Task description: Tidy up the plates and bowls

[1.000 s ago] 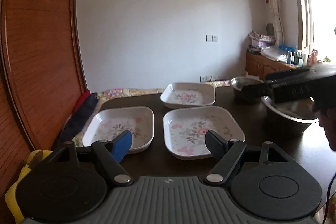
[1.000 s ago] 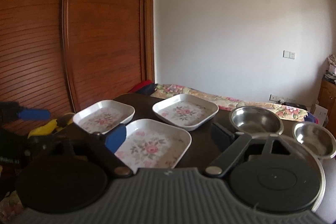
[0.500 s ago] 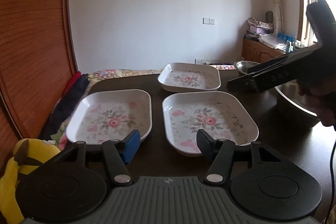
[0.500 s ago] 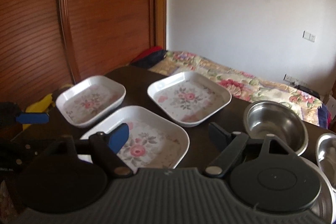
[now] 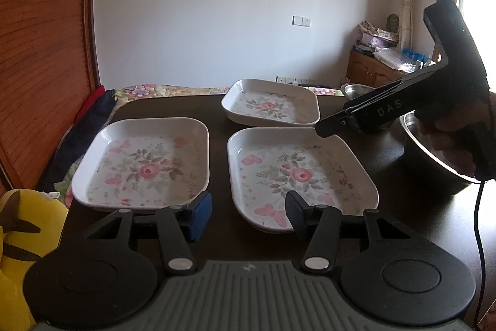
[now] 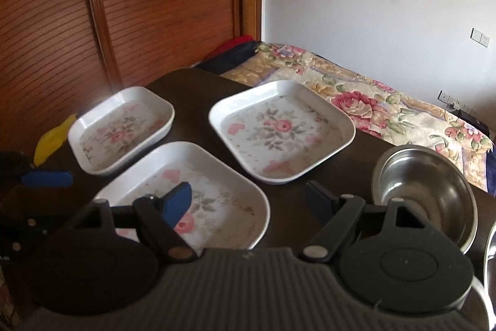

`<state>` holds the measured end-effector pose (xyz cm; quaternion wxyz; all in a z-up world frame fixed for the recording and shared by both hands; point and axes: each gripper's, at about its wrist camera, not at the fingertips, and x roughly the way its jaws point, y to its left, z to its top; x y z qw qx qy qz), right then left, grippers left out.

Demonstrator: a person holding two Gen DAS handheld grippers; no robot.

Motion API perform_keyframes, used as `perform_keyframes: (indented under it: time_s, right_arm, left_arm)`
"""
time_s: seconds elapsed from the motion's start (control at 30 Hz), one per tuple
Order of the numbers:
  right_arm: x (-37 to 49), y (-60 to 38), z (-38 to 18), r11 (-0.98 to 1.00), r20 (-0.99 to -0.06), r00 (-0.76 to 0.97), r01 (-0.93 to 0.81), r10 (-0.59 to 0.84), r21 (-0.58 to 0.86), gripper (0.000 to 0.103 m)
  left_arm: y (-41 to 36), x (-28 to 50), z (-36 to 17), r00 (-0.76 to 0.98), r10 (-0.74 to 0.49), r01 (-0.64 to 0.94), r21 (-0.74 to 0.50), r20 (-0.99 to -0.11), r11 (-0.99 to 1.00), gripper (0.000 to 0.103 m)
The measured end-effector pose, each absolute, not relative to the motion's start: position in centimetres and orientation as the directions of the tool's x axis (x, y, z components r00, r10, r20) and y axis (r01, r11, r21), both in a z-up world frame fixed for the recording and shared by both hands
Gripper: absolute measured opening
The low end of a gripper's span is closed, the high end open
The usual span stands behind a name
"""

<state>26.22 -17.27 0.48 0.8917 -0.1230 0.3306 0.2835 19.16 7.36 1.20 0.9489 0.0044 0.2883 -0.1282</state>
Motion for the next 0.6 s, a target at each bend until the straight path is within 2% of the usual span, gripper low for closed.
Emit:
perform_keyframes:
  time_s: [0.27,0.6]
  right_arm:
    - [27.7,-17.2,-0.2,0.807,-0.711,0.584,-0.59,0.392,-0.039,0.081]
    - [28.6,-17.1,-0.7,0.798,-0.748,0.544,-0.602,0.38,-0.032,0.081]
  left_arm:
    - [7.4,19.7,0.5,0.783,-0.256,0.257,-0.08,-0.567,0.963,0.081]
    - [7.6,19.4,-0.2,0.77,-0.277,0.255,-0.121,-0.575,0.959,0.072]
